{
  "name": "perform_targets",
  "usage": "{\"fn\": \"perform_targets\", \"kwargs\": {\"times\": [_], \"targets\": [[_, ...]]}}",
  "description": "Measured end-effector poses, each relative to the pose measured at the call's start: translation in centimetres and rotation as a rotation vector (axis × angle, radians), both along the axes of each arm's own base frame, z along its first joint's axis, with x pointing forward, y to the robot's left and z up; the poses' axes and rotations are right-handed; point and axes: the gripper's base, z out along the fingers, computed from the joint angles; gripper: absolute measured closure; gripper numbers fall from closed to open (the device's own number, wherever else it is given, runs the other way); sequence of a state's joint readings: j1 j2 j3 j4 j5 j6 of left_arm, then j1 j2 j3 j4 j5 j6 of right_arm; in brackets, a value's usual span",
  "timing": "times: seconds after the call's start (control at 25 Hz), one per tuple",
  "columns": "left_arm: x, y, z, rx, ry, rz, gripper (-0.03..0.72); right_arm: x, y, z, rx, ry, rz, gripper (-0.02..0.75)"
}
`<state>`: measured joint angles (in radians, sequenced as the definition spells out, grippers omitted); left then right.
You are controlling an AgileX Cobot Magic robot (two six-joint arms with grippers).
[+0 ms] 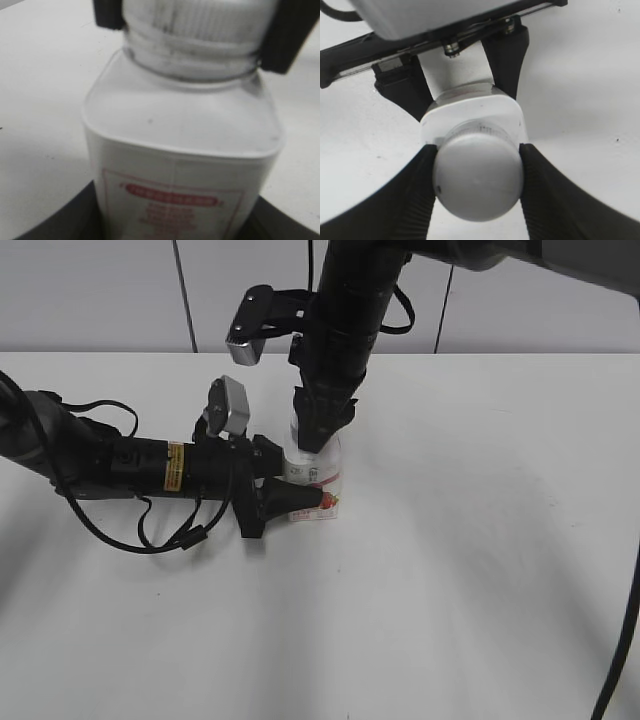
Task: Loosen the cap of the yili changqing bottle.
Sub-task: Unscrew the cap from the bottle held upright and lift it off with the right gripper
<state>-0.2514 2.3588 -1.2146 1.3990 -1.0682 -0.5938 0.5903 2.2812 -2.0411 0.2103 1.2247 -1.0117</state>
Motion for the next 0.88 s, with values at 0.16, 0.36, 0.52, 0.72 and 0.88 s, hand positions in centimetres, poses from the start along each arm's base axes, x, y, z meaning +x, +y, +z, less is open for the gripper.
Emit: {"fn": "perform_targets", "kwargs": {"times": [0.16,0.36,0.52,0.72,0.88], "targets": [[0.0,0.0,0.0,0.0,0.0,0.0,0.312,0.01,0.0,0.0,-0.002,-0.014,0.047,0.345],[-0.01,0.0,0.0,0.001,0.0,-0.001,0.312,0.0,0.02,0.0,-0.001,-0.015,0.052,0.346],[-0.01,0.0,0.0,0.001,0.0,-0.001,0.312,0.0,0.02,0.0,-0.001,-0.015,0.053,0.346],[-0.01,0.0,0.0,0.001,0.0,-0.001,0.312,-0.01,0.06,-0.05,0.002,-0.012,0.054,0.307],[-0.01,0.0,0.0,0.001,0.0,-0.001,0.312,-0.08,0.23,-0.15,0.02,0.005,0.039,0.242]]}}
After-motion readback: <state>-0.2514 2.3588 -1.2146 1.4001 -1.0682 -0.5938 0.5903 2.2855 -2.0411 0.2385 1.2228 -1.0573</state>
